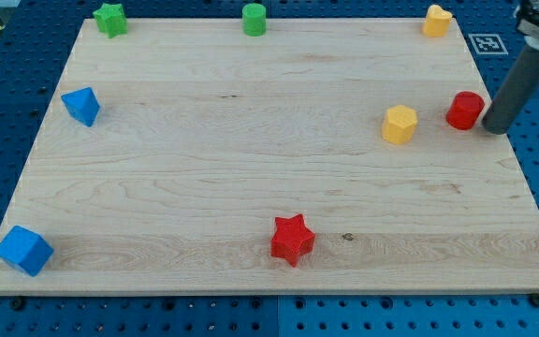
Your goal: Place the red circle adjacent to yellow hexagon
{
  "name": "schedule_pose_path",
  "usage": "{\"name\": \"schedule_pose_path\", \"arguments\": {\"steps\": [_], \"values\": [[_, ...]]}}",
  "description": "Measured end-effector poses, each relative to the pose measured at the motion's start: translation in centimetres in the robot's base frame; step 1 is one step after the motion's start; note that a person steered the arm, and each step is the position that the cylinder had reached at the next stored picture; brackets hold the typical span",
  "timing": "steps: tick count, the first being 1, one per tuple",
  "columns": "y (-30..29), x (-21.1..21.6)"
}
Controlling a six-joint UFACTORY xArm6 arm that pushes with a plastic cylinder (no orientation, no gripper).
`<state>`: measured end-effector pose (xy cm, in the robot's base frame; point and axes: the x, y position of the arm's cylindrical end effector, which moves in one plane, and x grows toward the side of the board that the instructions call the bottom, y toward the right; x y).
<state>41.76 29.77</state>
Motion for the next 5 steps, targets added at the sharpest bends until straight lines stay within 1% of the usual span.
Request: {"name": "schedule_pose_path", "arguments": {"steps": [1,2,3,5], "values": [[1.1,-2.6],[-1.1,-7.7],[-3.3,-8.3],[-2.0,-4.9]]}}
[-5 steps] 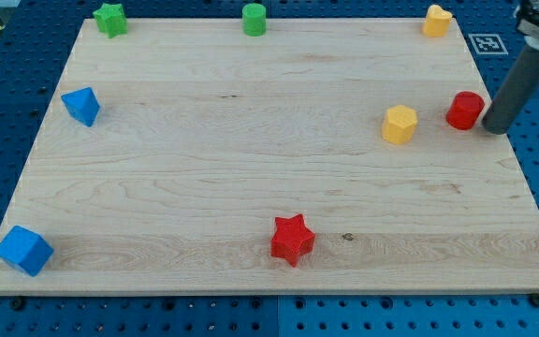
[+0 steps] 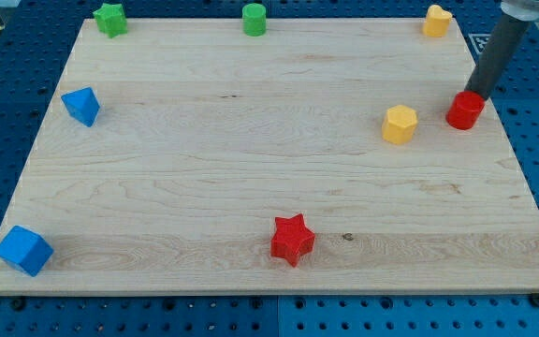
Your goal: Place the red circle adjacent to yellow hexagon
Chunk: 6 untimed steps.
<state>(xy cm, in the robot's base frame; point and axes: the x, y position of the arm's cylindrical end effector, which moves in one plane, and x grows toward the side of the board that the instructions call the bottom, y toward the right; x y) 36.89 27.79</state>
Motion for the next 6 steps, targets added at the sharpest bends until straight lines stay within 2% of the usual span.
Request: {"name": "schedule_pose_path", "arguments": {"steps": [4,5,6], "values": [[-3.7,3.5],[-4.2,3.6],[-3.6,1.4]]}}
